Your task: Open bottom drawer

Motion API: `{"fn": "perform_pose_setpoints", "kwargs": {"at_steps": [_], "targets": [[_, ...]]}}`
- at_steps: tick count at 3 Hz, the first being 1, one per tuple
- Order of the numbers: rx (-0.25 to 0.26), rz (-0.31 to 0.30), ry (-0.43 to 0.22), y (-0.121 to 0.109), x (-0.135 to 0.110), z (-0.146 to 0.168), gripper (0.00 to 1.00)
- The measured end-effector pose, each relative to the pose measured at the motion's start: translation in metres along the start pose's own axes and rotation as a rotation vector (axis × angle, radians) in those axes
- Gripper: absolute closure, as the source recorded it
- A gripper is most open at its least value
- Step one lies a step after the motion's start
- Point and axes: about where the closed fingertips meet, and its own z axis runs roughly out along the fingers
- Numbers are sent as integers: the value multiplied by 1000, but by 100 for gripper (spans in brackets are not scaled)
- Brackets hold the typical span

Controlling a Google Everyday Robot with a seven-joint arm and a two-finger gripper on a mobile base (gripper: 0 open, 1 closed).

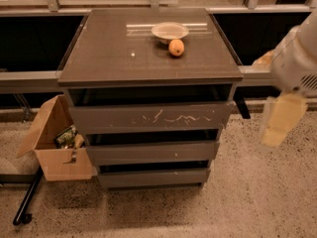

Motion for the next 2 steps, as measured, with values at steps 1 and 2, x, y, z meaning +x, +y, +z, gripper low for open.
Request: {"fn": "perform_pose_setpoints", "kwargs": {"at_steps": [1, 2], "targets": [[-73, -93, -76, 26, -14, 83, 0], [-174, -136, -148, 60, -29, 168, 0]]}}
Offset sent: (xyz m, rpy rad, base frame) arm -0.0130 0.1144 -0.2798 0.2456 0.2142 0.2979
